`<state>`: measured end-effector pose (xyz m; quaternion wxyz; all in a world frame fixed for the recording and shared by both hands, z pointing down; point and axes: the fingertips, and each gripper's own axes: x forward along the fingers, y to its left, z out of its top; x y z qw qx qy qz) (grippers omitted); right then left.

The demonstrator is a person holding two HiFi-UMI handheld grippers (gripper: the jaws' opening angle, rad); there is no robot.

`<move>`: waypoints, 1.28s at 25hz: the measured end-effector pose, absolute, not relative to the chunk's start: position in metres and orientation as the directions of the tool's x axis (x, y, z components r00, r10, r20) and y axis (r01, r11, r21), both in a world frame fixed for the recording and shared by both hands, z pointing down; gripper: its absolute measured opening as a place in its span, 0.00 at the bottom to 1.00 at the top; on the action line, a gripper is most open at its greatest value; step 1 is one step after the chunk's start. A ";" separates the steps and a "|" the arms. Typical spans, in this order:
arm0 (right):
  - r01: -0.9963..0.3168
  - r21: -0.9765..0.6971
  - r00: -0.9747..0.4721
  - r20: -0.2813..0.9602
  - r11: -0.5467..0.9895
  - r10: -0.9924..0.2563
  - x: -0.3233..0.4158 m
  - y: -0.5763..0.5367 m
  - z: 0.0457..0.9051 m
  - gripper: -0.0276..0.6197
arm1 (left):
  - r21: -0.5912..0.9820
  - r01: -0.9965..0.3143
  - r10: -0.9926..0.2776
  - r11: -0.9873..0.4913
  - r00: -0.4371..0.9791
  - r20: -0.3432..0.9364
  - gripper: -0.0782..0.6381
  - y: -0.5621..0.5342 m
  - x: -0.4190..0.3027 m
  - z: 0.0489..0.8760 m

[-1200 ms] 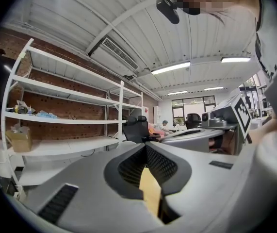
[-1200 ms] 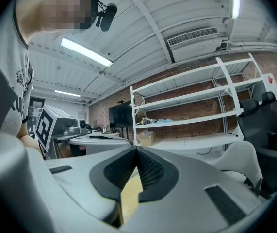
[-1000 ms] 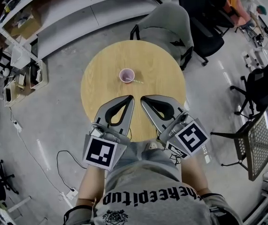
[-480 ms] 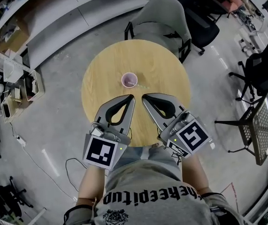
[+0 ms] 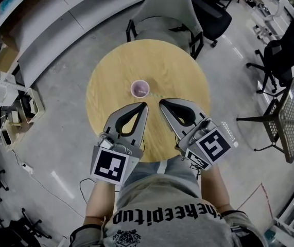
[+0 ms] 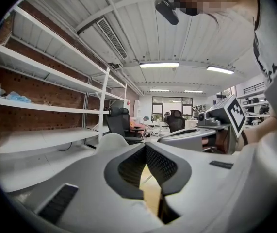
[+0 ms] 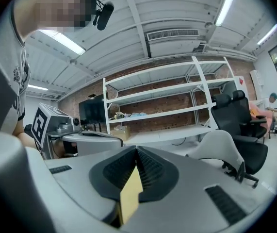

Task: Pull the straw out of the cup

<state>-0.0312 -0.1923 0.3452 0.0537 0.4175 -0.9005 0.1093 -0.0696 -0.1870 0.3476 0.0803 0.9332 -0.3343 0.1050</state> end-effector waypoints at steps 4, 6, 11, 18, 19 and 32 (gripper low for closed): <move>-0.791 -0.156 -0.611 0.223 0.591 -0.759 -0.023 -0.197 0.358 0.09 | 0.095 -0.626 -0.588 -0.774 0.767 0.257 0.13 -0.190 -0.070 0.354; -0.802 -0.156 -0.596 0.239 0.576 -0.766 -0.018 -0.200 0.365 0.09 | 0.102 -0.621 -0.582 -0.777 0.770 0.262 0.13 -0.192 -0.071 0.358; -0.823 -0.162 -0.567 0.284 0.544 -0.773 -0.007 -0.207 0.383 0.12 | 0.116 -0.614 -0.568 -0.781 0.775 0.276 0.13 -0.196 -0.071 0.368; -0.829 -0.179 -0.557 0.339 0.529 -0.758 0.000 -0.208 0.409 0.19 | 0.139 -0.608 -0.556 -0.781 0.780 0.287 0.13 -0.200 -0.068 0.379; -0.829 -0.182 -0.557 0.346 0.528 -0.755 0.000 -0.209 0.412 0.19 | 0.143 -0.608 -0.555 -0.781 0.780 0.288 0.13 -0.200 -0.068 0.380; -0.828 -0.214 -0.558 0.409 0.519 -0.721 -0.004 -0.217 0.453 0.23 | 0.151 -0.614 -0.554 -0.774 0.774 0.306 0.13 -0.205 -0.074 0.393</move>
